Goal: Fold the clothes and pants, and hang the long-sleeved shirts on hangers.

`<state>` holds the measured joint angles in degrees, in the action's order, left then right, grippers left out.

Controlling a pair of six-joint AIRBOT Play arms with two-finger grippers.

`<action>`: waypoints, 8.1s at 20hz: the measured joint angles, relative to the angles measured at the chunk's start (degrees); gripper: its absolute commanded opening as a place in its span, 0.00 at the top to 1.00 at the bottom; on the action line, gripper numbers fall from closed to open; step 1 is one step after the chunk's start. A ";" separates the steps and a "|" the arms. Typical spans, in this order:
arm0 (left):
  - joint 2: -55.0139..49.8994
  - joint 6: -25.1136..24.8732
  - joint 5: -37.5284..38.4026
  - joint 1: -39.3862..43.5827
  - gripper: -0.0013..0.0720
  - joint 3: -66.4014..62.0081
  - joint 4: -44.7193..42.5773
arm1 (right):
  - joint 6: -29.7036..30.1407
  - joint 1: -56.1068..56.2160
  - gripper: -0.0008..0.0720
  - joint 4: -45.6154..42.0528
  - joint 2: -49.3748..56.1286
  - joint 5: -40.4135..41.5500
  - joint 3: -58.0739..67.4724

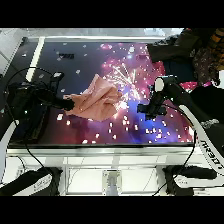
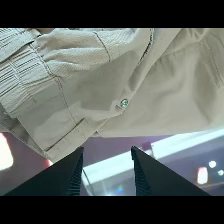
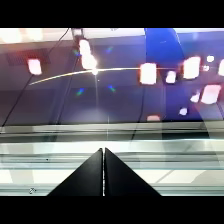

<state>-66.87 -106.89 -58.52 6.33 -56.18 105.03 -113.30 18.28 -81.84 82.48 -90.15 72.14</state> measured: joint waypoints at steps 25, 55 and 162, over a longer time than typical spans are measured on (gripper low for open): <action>0.00 0.00 0.00 0.00 0.47 0.00 0.00 | 3.21 -0.13 0.96 -1.03 0.00 0.15 0.00; -2.38 -27.85 8.48 2.14 0.32 -0.37 -23.23 | 23.08 -0.13 0.33 -1.49 0.17 30.69 -0.02; -15.26 -27.12 -17.94 11.67 0.11 -24.13 1.01 | 44.87 -3.26 0.97 2.82 10.23 5.42 35.82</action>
<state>-82.13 -134.02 -76.47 18.00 -80.31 106.04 -68.42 15.03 -79.02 92.71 -84.73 107.96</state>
